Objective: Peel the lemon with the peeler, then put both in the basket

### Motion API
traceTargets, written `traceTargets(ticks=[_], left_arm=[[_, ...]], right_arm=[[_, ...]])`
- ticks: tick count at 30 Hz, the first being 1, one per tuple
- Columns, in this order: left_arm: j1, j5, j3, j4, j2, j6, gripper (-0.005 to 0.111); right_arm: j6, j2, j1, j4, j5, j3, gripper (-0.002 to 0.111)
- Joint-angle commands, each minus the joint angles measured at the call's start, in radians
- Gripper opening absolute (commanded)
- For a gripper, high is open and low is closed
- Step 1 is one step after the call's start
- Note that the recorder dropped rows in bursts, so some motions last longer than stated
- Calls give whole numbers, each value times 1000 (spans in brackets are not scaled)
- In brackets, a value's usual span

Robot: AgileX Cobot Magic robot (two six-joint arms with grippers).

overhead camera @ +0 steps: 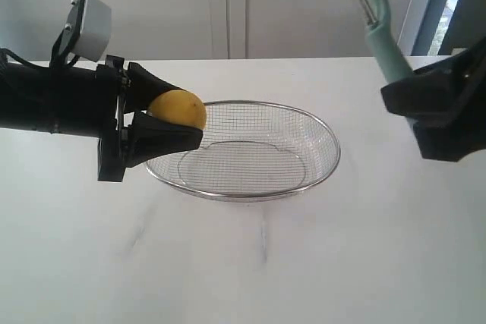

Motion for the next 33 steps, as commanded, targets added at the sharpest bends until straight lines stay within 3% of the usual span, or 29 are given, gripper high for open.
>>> traceTargets(ticks=[1,18,33], left_arm=[[-2,15,4,-14,-7,59,0],[-2,17,4,-14,-7,55,0],[-2,18,4,-14,-7,55,0]], right_arm=[[19,11,-12,-155,-70,-3,0],[19,341,-12,-173,-614,-3,0],[19,530,-12,-173,-685,-3,0]])
